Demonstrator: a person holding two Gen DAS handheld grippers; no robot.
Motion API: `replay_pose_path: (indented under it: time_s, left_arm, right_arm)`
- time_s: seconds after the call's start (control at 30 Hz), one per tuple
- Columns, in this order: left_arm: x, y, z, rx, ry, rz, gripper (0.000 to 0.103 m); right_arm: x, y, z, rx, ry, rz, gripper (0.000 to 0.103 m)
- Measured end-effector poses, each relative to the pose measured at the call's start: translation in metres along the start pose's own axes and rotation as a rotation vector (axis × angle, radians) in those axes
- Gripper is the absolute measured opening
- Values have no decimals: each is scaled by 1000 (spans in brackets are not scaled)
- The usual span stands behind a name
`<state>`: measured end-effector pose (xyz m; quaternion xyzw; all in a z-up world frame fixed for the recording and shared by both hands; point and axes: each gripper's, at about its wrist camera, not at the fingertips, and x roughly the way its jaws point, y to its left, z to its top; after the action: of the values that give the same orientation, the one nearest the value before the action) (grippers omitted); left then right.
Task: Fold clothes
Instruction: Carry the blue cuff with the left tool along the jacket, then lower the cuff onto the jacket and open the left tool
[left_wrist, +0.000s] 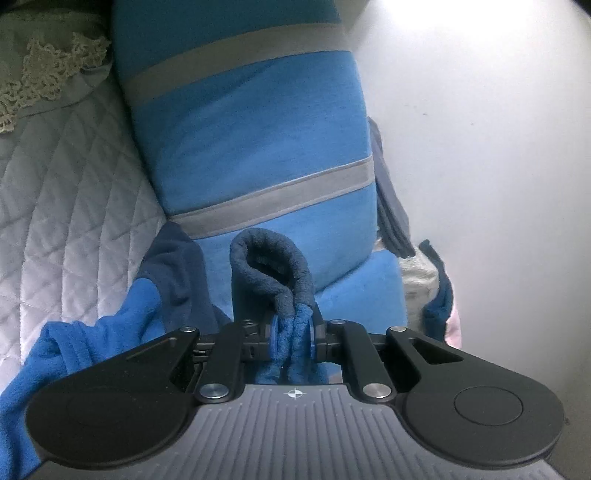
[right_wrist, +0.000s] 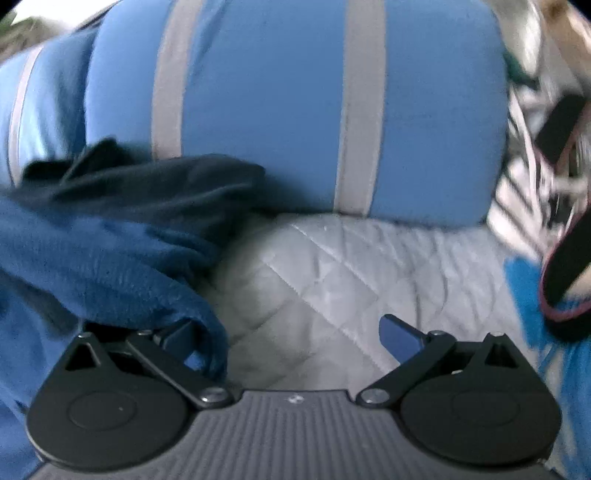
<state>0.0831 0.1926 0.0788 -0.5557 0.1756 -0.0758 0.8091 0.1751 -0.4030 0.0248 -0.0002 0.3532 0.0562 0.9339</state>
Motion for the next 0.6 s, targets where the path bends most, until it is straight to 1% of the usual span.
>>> replay_pose_path:
  time_s: [0.03,0.13,0.2,0.27,0.3,0.37,0.43,0.53,0.6]
  left_arm:
    - [0,-1,-1,3,3,2,14]
    - [1,-2,-1,25,15,14,14]
    - [1,-2,-2,43,27,22,14]
    - [1,-3,-3,57,38,28,15]
    - [2,-3,-4,61,42,30,15]
    - [2,-2,-6,59,50,31,15]
    - [2,-2,-7,56,57,33,15]
    - [1,-3,-7,53,62,30,15]
    - [0,-2,-6,48,63,28,15]
  right_arm:
    - [1,-6,0,47,10,20,103]
    - [5,-26,-2,239,55,100,103]
    - [6,-32,-6,340,100,125,103]
    - [4,-30,-8,378,143,120,103]
    - [2,-23,-7,340,149,87,103]
    - [-10,-2,-5,197,128,1,103]
    - [-21,16,-4,54,87,-80,103]
    - [-31,44,-12,-184,17,-137,103]
    - [-29,61,-19,-336,-13,-179,103]
